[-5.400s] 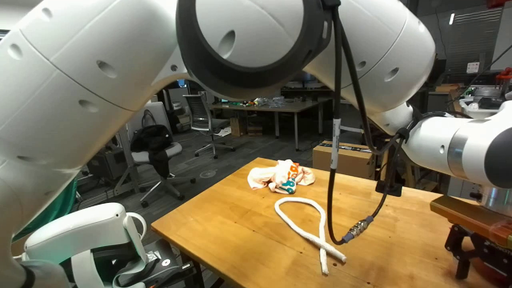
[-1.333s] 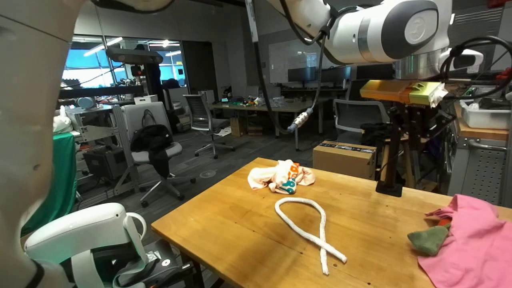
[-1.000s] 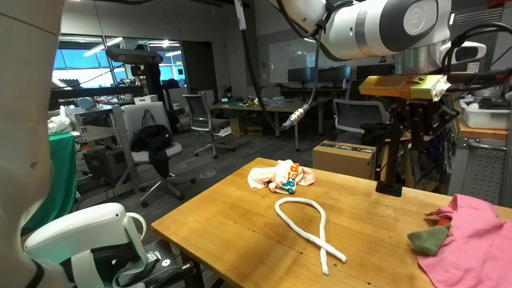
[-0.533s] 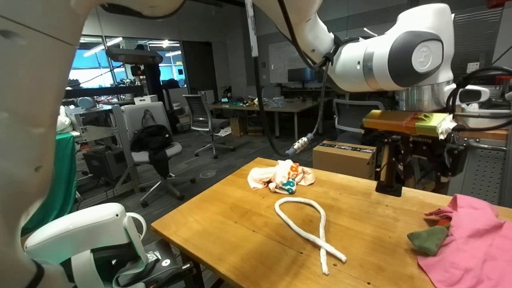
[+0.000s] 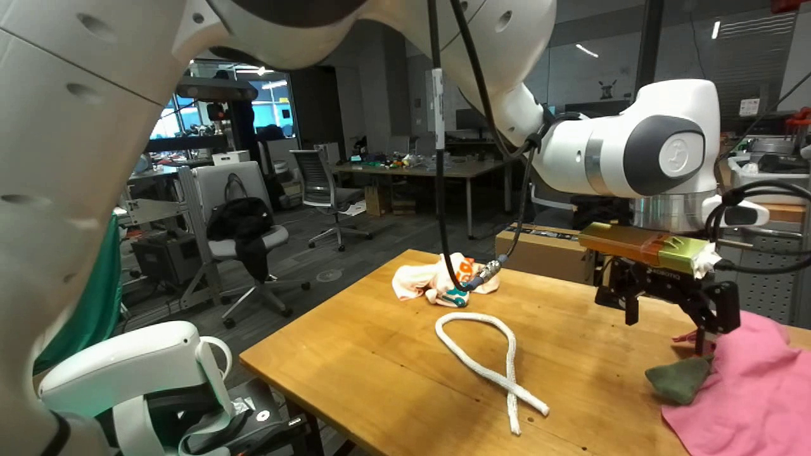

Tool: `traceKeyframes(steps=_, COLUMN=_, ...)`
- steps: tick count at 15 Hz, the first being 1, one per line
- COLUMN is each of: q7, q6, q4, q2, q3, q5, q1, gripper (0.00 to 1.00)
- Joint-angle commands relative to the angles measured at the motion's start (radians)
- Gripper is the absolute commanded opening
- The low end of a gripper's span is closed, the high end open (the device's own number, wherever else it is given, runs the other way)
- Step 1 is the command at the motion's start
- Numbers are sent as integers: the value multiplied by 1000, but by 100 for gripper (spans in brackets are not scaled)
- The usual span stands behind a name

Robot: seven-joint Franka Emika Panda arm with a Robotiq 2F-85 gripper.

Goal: Move the pink shirt to the left then move the peach colored shirts to the right then move the turnip plushie to the left

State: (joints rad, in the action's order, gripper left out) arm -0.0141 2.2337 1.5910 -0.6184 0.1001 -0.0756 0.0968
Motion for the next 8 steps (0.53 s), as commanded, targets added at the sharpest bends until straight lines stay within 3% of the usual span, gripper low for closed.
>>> traceKeyframes(steps=1, q7=11, q6=-35, q4=-103, q2=-64, q3=16, q5=-28, q1=-4, gripper=100)
traceKeyframes(steps=8, q7=17, q6=-19, q4=-233, q2=-142, q3=37, q5=-115, q1=-29, gripper=100)
